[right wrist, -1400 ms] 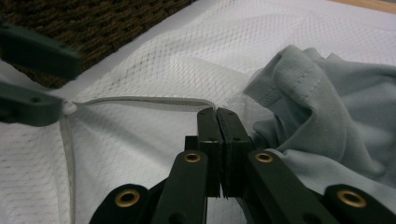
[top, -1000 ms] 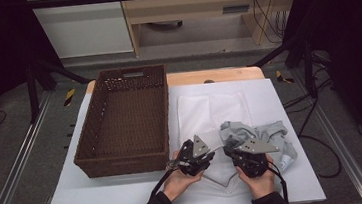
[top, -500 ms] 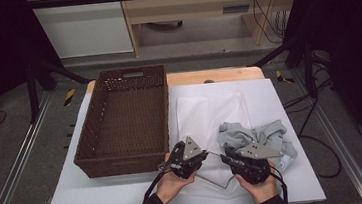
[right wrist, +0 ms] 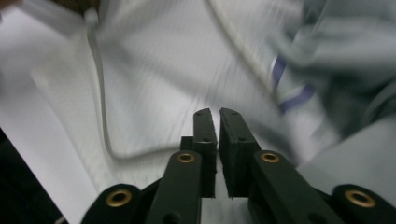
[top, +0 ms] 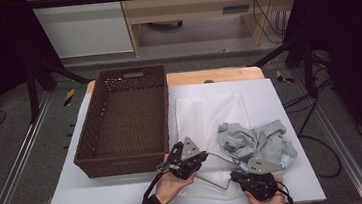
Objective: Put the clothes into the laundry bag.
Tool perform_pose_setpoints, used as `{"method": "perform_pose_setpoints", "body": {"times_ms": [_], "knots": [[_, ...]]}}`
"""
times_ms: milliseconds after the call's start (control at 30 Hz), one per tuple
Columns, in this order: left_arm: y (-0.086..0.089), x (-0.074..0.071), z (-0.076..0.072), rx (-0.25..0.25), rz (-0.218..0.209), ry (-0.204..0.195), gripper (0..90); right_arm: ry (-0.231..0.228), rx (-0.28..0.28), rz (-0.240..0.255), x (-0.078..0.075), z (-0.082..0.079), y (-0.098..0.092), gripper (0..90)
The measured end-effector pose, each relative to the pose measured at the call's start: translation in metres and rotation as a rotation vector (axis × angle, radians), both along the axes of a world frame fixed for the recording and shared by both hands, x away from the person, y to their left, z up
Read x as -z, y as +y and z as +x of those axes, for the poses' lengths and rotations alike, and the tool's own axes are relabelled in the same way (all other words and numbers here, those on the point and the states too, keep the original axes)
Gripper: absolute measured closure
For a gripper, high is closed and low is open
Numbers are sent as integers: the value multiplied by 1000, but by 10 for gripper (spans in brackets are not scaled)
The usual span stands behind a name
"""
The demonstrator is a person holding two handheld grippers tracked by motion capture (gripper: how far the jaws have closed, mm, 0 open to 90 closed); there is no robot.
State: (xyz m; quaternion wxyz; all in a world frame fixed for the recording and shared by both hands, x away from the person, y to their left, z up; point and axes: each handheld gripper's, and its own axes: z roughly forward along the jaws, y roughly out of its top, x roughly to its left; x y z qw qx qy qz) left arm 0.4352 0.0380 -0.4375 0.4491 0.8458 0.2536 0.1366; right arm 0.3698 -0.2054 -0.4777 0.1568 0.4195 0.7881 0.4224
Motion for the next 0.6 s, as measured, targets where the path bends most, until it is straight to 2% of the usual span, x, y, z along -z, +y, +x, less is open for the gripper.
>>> {"method": "perform_pose_setpoints", "body": {"times_ms": [67,133,200,233,300,367,400,467,500,533,567,600], "knots": [[1,1,-2,1,6,-1,880,-63,20,-3,-11,2,-1,740],[2,3,-3,0,3,3,881,-154,88,-3,-27,6,-4,655],[2,4,-3,0,6,2,880,-225,142,-28,-37,14,-4,498],[2,4,-3,0,5,3,880,-235,171,-46,-40,21,-3,449],[2,4,-2,-1,-1,3,880,-175,187,-61,-38,41,1,369],[2,4,-2,-4,-1,3,880,-138,195,-86,-29,58,7,393],[2,5,-2,-3,0,5,880,-113,206,-111,-23,65,11,459],[2,7,-2,-5,8,6,879,-75,219,-176,-14,73,14,649],[2,8,-2,-5,9,9,879,-60,221,-193,-11,74,14,762],[2,9,-2,-7,10,10,879,-58,218,-203,-11,74,13,824],[2,9,-2,-10,12,10,879,-63,221,-194,-13,72,11,837],[2,9,-2,-12,12,9,880,-71,217,-166,-17,69,7,843]]}}
